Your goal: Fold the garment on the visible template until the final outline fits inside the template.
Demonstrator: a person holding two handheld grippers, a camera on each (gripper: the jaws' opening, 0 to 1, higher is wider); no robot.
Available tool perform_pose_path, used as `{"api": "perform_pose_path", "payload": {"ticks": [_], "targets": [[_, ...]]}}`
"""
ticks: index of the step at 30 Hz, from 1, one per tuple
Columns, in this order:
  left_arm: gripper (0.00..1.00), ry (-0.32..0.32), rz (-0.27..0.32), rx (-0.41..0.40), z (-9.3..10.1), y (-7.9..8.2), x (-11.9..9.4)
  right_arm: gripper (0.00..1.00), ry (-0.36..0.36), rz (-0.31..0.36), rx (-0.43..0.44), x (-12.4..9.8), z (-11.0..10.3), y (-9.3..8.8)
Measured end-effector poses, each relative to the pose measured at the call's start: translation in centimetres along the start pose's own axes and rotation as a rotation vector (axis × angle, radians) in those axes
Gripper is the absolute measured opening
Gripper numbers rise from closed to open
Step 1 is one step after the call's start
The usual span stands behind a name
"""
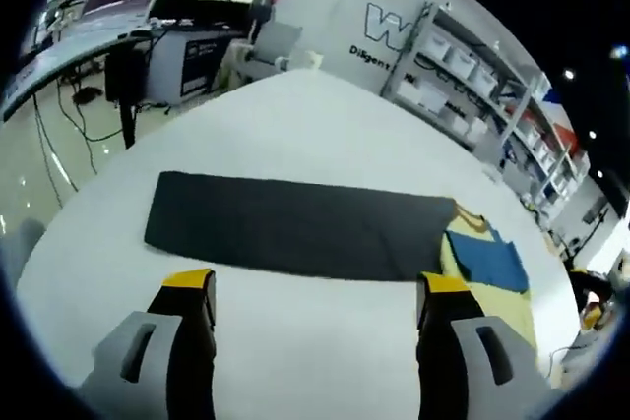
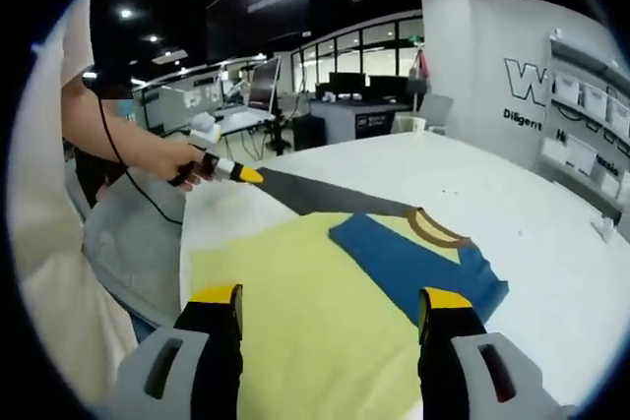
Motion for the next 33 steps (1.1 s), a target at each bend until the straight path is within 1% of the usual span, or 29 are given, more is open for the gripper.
{"api": "perform_pose_path", "payload": {"ticks": [1, 2, 4, 6, 9, 11, 12, 13, 14, 15, 16, 18, 21, 23, 26, 30, 32, 33], "targets": [[0.78, 0.010, 0.012, -0.034, -0.4, 0.0, 0.0, 0.70, -0.005, -0.003, 0.001, -0.1, 0.1, -0.1], [0.78, 0.027, 0.024, -0.047, -0.6, -0.1, -0.1, 0.70, -0.008, -0.003, 0.004, -0.2, 0.2, -0.1], [0.77, 0.065, 0.025, -0.066, -1.3, -0.2, -0.3, 0.70, -0.015, -0.003, 0.009, -0.3, 0.4, -0.1], [0.75, 0.091, 0.040, -0.096, -1.8, -0.1, -0.4, 0.69, -0.019, -0.005, 0.009, -0.4, 0.5, -0.1], [0.70, 0.151, 0.057, -0.127, -2.7, 0.1, -0.9, 0.69, -0.026, -0.010, 0.009, -0.5, 0.8, -0.1], [0.66, 0.157, 0.057, -0.140, -3.8, 0.0, -0.3, 0.70, -0.038, -0.014, 0.008, -0.5, 1.0, -0.1], [0.63, 0.166, 0.076, -0.128, -4.1, 0.2, -0.2, 0.70, -0.041, -0.015, 0.008, -0.5, 1.1, -0.1], [0.60, 0.178, 0.062, -0.123, -4.2, 0.2, -0.1, 0.69, -0.041, -0.015, 0.011, -0.5, 1.2, 0.0], [0.57, 0.173, 0.062, -0.130, -4.1, 0.3, -0.2, 0.69, -0.041, -0.013, 0.014, -0.5, 1.2, 0.0], [0.56, 0.168, 0.074, -0.163, -4.0, 0.5, -0.2, 0.69, -0.044, -0.015, 0.010, -0.5, 1.2, 0.0], [0.54, 0.176, 0.073, -0.156, -4.0, 0.7, -0.4, 0.69, -0.044, -0.018, 0.007, -0.5, 1.2, 0.1], [0.48, 0.191, 0.071, -0.156, -4.0, 0.8, -0.3, 0.69, -0.044, -0.018, 0.009, -0.4, 1.3, 0.0], [0.33, 0.238, 0.056, -0.149, -4.5, 0.7, -0.5, 0.69, -0.051, -0.023, 0.007, -0.3, 1.4, -0.1], [0.25, 0.261, 0.059, -0.174, -4.9, 0.8, -0.6, 0.69, -0.049, -0.023, 0.010, -0.2, 1.3, -0.1], [0.15, 0.283, 0.054, -0.174, -5.1, 0.9, -0.7, 0.69, -0.046, -0.028, 0.009, 0.0, 1.2, -0.1], [0.07, 0.296, 0.047, -0.181, -5.2, 1.2, -0.6, 0.69, -0.044, -0.030, 0.008, 0.1, 1.3, -0.1], [0.03, 0.277, 0.044, -0.151, -5.2, 1.3, -0.5, 0.68, -0.046, -0.032, 0.008, 0.1, 1.4, -0.1], [0.03, 0.277, 0.039, -0.150, -5.3, 1.3, -0.5, 0.68, -0.046, -0.032, 0.010, 0.1, 1.4, -0.1]]}}
Point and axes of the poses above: the point that each gripper's makers call its tool centre point, and the gripper's own axes: x roughly forward along the fingers, z roughly to its right, y roughly out of its top, the point moved 10 cm from there along -x, roughly backward along the fingers, and after that the axes turned 6 degrees about x, right-handed, at the moved point
